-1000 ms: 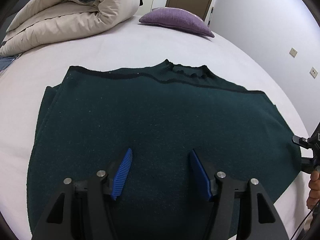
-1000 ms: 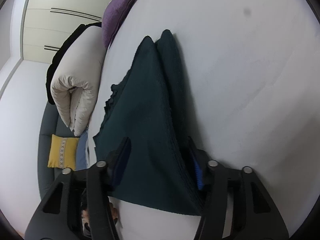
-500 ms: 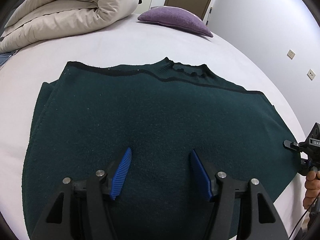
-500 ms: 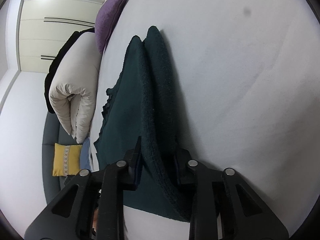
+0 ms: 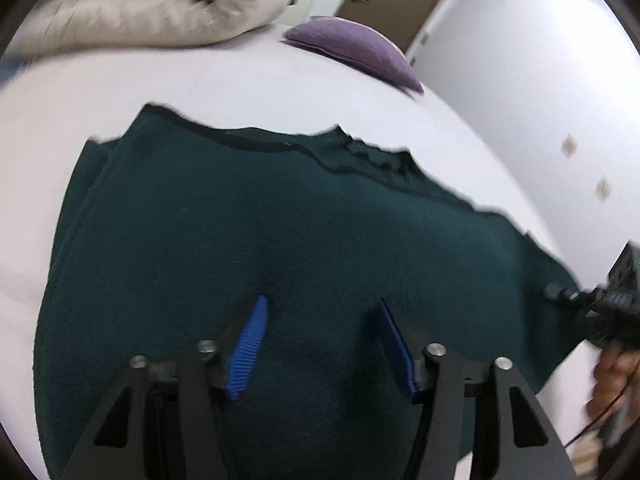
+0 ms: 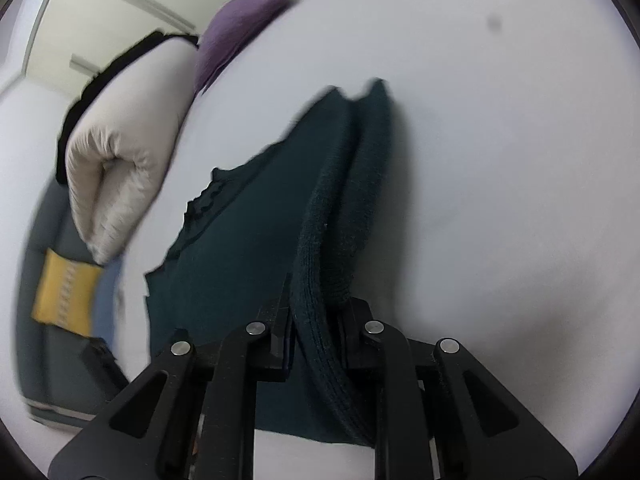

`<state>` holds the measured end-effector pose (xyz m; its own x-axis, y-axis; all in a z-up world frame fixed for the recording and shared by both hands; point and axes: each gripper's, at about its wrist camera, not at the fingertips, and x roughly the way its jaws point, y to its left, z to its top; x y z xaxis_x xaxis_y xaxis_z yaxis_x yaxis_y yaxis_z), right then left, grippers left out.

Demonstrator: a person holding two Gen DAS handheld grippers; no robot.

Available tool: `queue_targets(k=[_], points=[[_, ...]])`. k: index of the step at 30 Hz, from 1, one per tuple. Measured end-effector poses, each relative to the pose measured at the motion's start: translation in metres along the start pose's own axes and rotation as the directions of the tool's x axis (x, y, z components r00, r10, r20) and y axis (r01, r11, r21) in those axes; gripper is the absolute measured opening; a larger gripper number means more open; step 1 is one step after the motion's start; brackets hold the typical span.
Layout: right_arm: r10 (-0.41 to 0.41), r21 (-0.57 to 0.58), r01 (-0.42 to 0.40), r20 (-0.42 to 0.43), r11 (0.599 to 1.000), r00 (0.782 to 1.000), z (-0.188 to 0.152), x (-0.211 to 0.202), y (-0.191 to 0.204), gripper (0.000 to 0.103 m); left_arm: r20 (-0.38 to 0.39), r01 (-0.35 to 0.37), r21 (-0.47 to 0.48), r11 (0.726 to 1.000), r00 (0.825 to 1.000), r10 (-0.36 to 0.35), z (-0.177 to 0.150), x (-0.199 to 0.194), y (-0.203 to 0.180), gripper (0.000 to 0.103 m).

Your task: Fold small clothes

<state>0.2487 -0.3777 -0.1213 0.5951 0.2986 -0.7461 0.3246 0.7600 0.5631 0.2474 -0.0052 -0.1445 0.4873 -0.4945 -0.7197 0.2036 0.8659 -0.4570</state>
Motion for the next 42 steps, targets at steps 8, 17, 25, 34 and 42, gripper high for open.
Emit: queue_targets(k=[8, 17, 25, 34, 42], points=[[-0.129, -0.641, 0.055, -0.069, 0.766, 0.989, -0.088, 0.07, 0.229, 0.014, 0.099, 0.218, -0.288, 0.932, 0.975, -0.198, 0.017, -0.051, 0.075, 0.068], [-0.195, -0.727, 0.084, -0.07, 0.681, 0.978, -0.127, 0.115, 0.26, 0.014, 0.026, 0.241, -0.322, 0.916, 0.969, -0.246, 0.032, -0.041, 0.076, 0.08], [-0.189, -0.784, 0.096, -0.027, 0.613, 0.982, -0.146, 0.103, 0.25, 0.02, -0.128, 0.202, -0.268, 0.942, 0.962, -0.243, 0.069, 0.001, 0.05, 0.081], [-0.075, -0.814, 0.01, -0.042, 0.58, 0.996, -0.162, 0.045, 0.225, 0.052, -0.229, 0.152, -0.177, 0.972, 0.955, -0.191, 0.057, 0.024, 0.021, 0.043], [0.04, -0.685, -0.106, -0.111, 0.721, 0.993, -0.158, -0.038, 0.133, 0.053, -0.229, 0.178, -0.152, 0.972, 0.951, -0.209, 0.054, 0.017, 0.021, 0.016]])
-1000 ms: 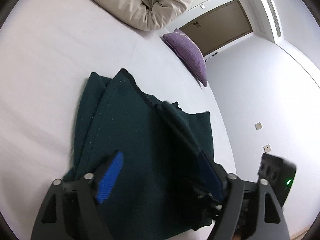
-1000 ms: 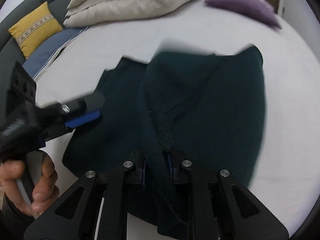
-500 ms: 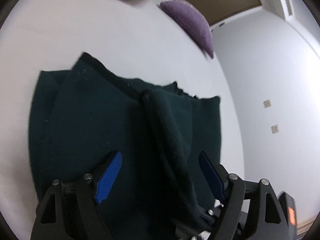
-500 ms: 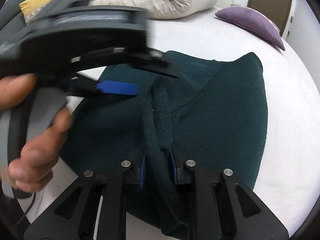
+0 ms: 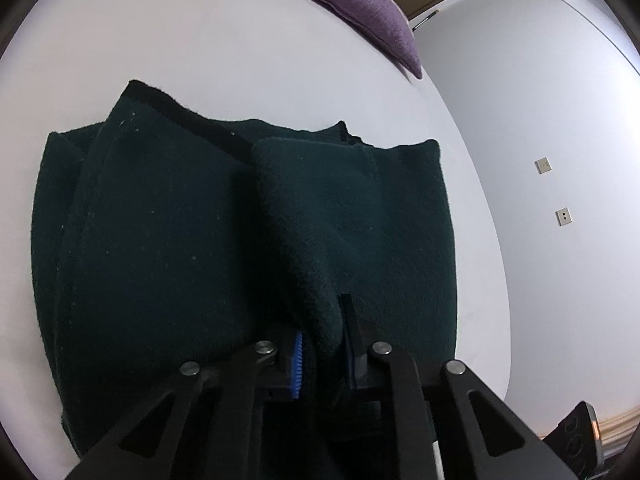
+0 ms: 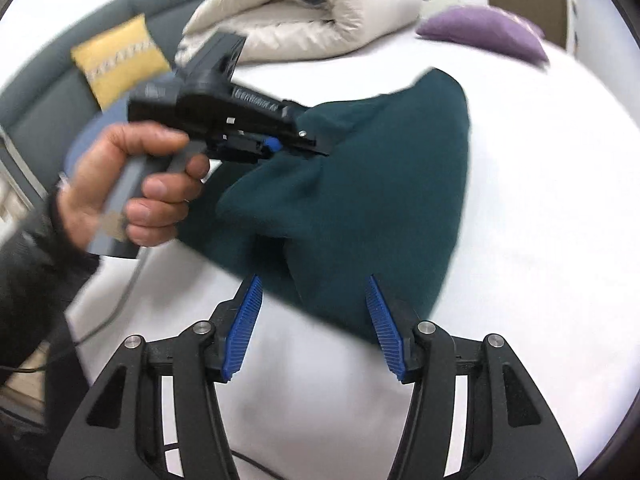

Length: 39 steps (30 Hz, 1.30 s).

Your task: Fold small clothes

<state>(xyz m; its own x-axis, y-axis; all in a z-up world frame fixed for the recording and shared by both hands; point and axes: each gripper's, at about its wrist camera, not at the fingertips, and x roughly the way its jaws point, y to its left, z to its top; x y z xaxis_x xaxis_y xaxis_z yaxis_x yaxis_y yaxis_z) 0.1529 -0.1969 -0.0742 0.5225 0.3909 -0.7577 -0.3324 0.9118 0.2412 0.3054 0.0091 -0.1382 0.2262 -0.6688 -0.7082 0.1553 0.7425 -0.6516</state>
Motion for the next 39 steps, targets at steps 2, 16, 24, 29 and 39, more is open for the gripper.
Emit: queue_targets(k=[2, 16, 24, 29, 39], points=[[0.051, 0.042, -0.052, 0.038, 0.998, 0.998, -0.009, -0.018, -0.011, 0.053, 0.01, 0.023, -0.016, 1.0, 1.0, -0.023, -0.001, -0.005, 0.004, 0.014], [-0.003, 0.048, -0.001, 0.074, 0.999, 0.997, 0.019, 0.024, -0.051, 0.053, 0.109, 0.044, -0.075, 0.996, 0.993, -0.035, -0.002, -0.079, 0.063, 0.013], [0.016, 0.01, -0.016, 0.016, 1.0, 1.0, 0.019, 0.064, -0.02, 0.053, 0.139, 0.051, -0.107, 0.993, 0.99, -0.036, -0.005, -0.082, 0.09, 0.013], [-0.012, -0.063, 0.011, -0.023, 0.998, 1.0, 0.011, 0.086, -0.001, 0.055, 0.127, 0.012, -0.116, 0.993, 0.992, 0.003, -0.009, -0.069, 0.103, 0.017], [0.146, 0.033, -0.146, 0.007, 0.989, 0.989, -0.002, 0.055, -0.025, 0.055, 0.353, -0.254, 0.065, 0.965, 0.91, 0.216, -0.043, -0.138, 0.032, 0.024]])
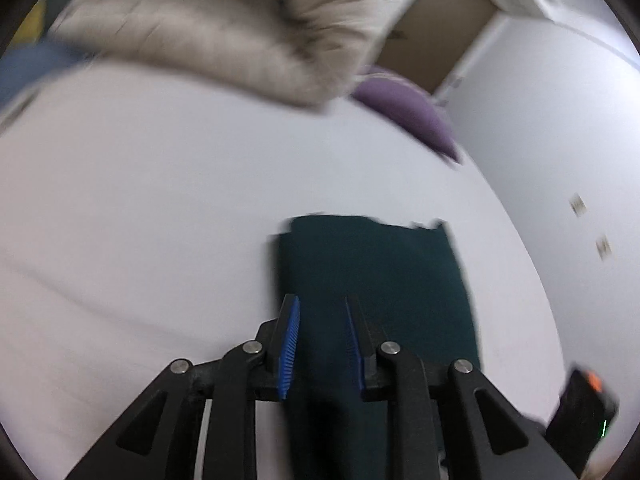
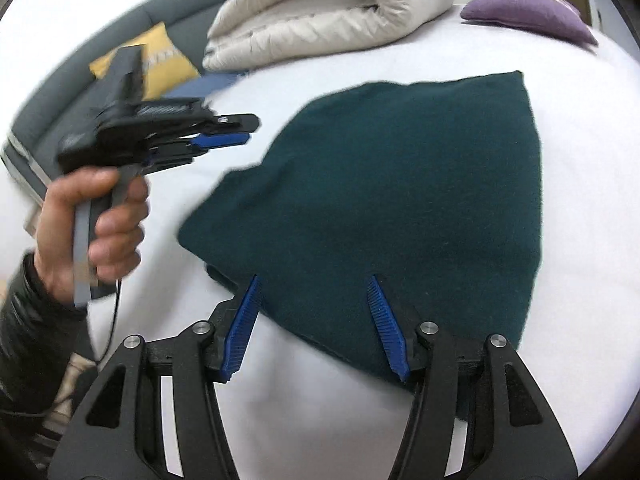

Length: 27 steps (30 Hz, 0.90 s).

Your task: Fold small clothes

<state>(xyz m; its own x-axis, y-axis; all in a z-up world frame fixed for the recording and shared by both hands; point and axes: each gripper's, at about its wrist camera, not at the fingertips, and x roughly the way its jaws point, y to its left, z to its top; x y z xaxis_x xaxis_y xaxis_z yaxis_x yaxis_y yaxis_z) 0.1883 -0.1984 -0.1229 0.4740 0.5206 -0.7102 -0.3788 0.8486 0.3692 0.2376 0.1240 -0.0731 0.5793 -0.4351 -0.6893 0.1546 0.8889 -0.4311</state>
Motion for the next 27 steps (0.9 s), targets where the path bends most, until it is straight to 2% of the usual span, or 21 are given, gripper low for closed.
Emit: queue_targets(k=[2, 4, 6, 7, 9, 10, 14, 16, 18, 20, 22, 23, 26, 27], points=[[0.057, 0.086, -0.06, 0.04, 0.995, 0.998, 0.0, -0.009, -0.014, 0.055, -0.014, 0.009, 0.078, 0.997, 1.0, -0.008, -0.01, 0.0, -0.021, 0.024], [0.116, 0.188, -0.127, 0.072, 0.974, 0.991, -0.002, -0.02, -0.037, 0.055, -0.06, 0.0, 0.113, 0.994, 0.998, 0.007, -0.024, 0.016, -0.027, 0.023], [0.151, 0.241, -0.164, 0.07, 0.957, 0.986, -0.003, -0.022, -0.052, 0.055, -0.106, -0.025, 0.102, 0.994, 0.994, 0.036, -0.037, 0.033, -0.019, 0.02], [0.168, 0.26, -0.175, 0.047, 0.95, 0.985, -0.004, -0.018, -0.055, 0.055, -0.124, -0.033, 0.087, 0.996, 0.991, 0.044, -0.046, 0.041, -0.011, 0.015], [0.163, 0.306, -0.157, 0.008, 0.939, 0.987, -0.012, -0.015, -0.071, 0.05, -0.111, -0.027, 0.069, 0.997, 0.993, 0.035, -0.056, 0.046, -0.004, 0.01], [0.188, 0.328, -0.182, 0.012, 0.927, 0.982, -0.017, -0.015, -0.079, 0.048, -0.098, -0.015, 0.06, 0.998, 0.995, 0.021, -0.06, 0.043, 0.0, 0.009], [0.267, 0.414, -0.274, 0.076, 0.868, 0.961, -0.027, -0.02, -0.099, 0.049, -0.071, 0.007, 0.059, 0.998, 0.998, -0.003, -0.065, 0.035, 0.004, 0.009], [0.315, 0.428, -0.334, 0.117, 0.839, 0.942, -0.025, -0.018, -0.101, 0.051, -0.062, 0.044, 0.035, 0.998, 0.997, -0.041, -0.069, 0.031, 0.012, 0.009], [0.352, 0.416, -0.373, 0.128, 0.829, 0.927, -0.023, -0.02, -0.099, 0.051, -0.055, 0.08, 0.006, 0.997, 0.995, -0.08, -0.076, 0.027, 0.018, 0.009], [0.357, 0.409, -0.353, 0.07, 0.842, 0.931, -0.027, -0.013, -0.098, 0.051, -0.043, 0.1, 0.013, 0.995, 0.994, -0.099, -0.085, 0.022, 0.015, 0.009], [0.378, 0.413, -0.345, 0.001, 0.843, 0.926, -0.027, 0.004, -0.1, 0.049, -0.047, 0.096, 0.039, 0.995, 0.994, -0.094, -0.09, 0.023, 0.013, 0.009], [0.387, 0.408, -0.352, -0.004, 0.842, 0.922, -0.031, 0.008, -0.104, 0.045, -0.047, 0.093, 0.049, 0.994, 0.995, -0.091, -0.091, 0.022, 0.012, 0.009], [0.419, 0.449, -0.38, 0.014, 0.809, 0.908, -0.034, 0.008, -0.112, 0.045, -0.05, 0.08, 0.075, 0.994, 0.996, -0.076, -0.091, 0.021, 0.008, 0.009], [0.417, 0.452, -0.376, 0.008, 0.809, 0.909, -0.035, 0.003, -0.113, 0.044, -0.051, 0.073, 0.083, 0.994, 0.996, -0.069, -0.088, 0.025, 0.006, 0.009]])
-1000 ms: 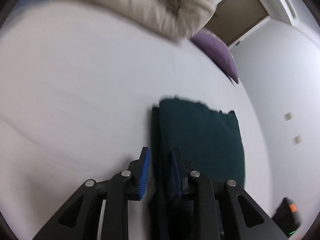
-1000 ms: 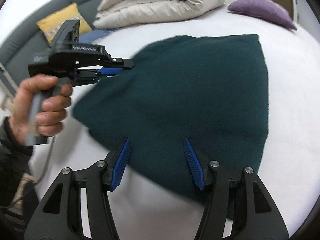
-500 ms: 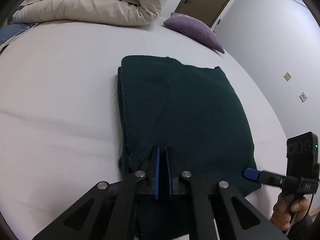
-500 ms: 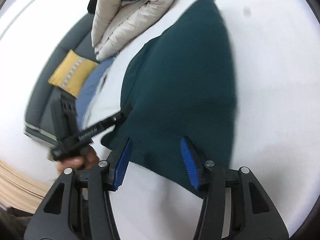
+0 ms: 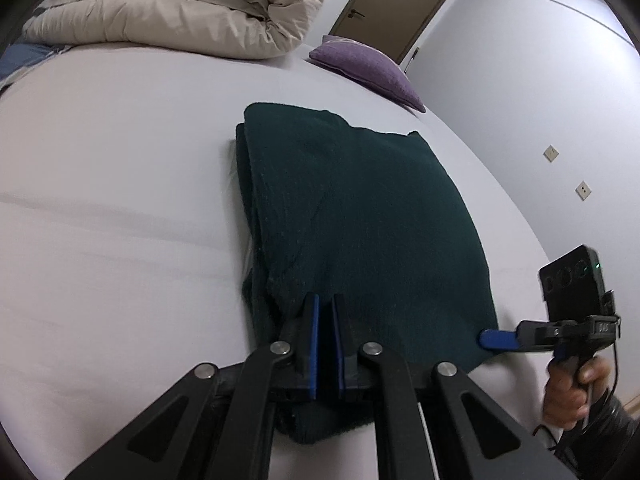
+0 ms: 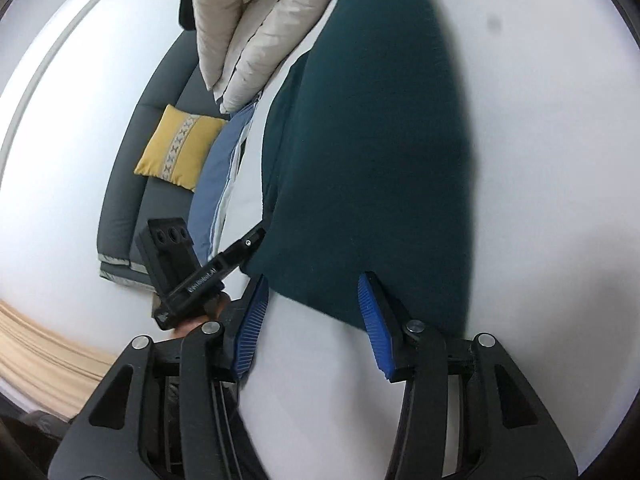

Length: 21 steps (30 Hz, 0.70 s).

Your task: Fold small clothes

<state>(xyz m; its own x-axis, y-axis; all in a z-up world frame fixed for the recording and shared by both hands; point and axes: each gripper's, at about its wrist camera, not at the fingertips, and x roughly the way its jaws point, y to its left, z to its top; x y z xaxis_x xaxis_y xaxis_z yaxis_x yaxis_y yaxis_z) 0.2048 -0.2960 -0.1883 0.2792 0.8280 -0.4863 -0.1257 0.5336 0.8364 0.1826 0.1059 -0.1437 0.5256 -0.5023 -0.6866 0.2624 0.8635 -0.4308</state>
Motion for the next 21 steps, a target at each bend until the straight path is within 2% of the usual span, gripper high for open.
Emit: queue_targets(k=[2, 5, 9, 12, 14, 16, 18, 19, 21], points=[[-0.048, -0.038, 0.048, -0.003, 0.998, 0.999, 0.002, -0.009, 0.007, 0.045, -0.003, -0.026, 0.029, 0.999, 1.0, 0.026, 0.001, -0.005, -0.005, 0.009], [-0.061, -0.057, 0.063, 0.032, 0.996, 0.998, 0.02, -0.023, 0.016, 0.048, 0.014, -0.081, 0.072, 0.994, 0.997, 0.08, 0.011, -0.017, -0.014, 0.013], [-0.032, -0.066, 0.038, 0.093, 0.997, 0.995, 0.049, -0.051, 0.024, 0.048, 0.071, -0.124, 0.1, 0.987, 0.991, 0.117, 0.042, -0.03, -0.032, 0.03], [-0.032, -0.069, 0.04, 0.108, 0.997, 0.994, 0.085, -0.039, 0.033, 0.048, 0.074, -0.12, 0.132, 0.984, 0.991, 0.111, 0.073, -0.009, -0.052, 0.031], [-0.005, -0.05, 0.01, 0.113, 0.999, 0.994, 0.113, -0.026, 0.034, 0.048, 0.048, -0.125, 0.136, 0.983, 0.992, 0.12, 0.088, 0.017, -0.057, 0.033], [0.009, -0.016, -0.007, 0.093, 1.0, 0.996, 0.133, -0.007, 0.033, 0.048, 0.007, -0.133, 0.114, 0.985, 0.991, 0.133, 0.097, 0.044, -0.052, 0.033], [-0.039, 0.028, 0.036, 0.081, 0.999, 0.996, 0.153, 0.014, 0.023, 0.046, -0.015, -0.177, 0.114, 0.978, 0.984, 0.18, 0.101, 0.062, -0.047, 0.033], [-0.033, 0.037, 0.03, 0.084, 0.999, 0.996, 0.163, 0.019, 0.019, 0.046, -0.03, -0.193, 0.112, 0.975, 0.98, 0.197, 0.101, 0.07, -0.042, 0.033], [-0.006, 0.047, 0.001, 0.109, 0.999, 0.994, 0.18, 0.02, 0.012, 0.046, -0.049, -0.175, 0.092, 0.98, 0.982, 0.18, 0.097, 0.078, -0.033, 0.033]])
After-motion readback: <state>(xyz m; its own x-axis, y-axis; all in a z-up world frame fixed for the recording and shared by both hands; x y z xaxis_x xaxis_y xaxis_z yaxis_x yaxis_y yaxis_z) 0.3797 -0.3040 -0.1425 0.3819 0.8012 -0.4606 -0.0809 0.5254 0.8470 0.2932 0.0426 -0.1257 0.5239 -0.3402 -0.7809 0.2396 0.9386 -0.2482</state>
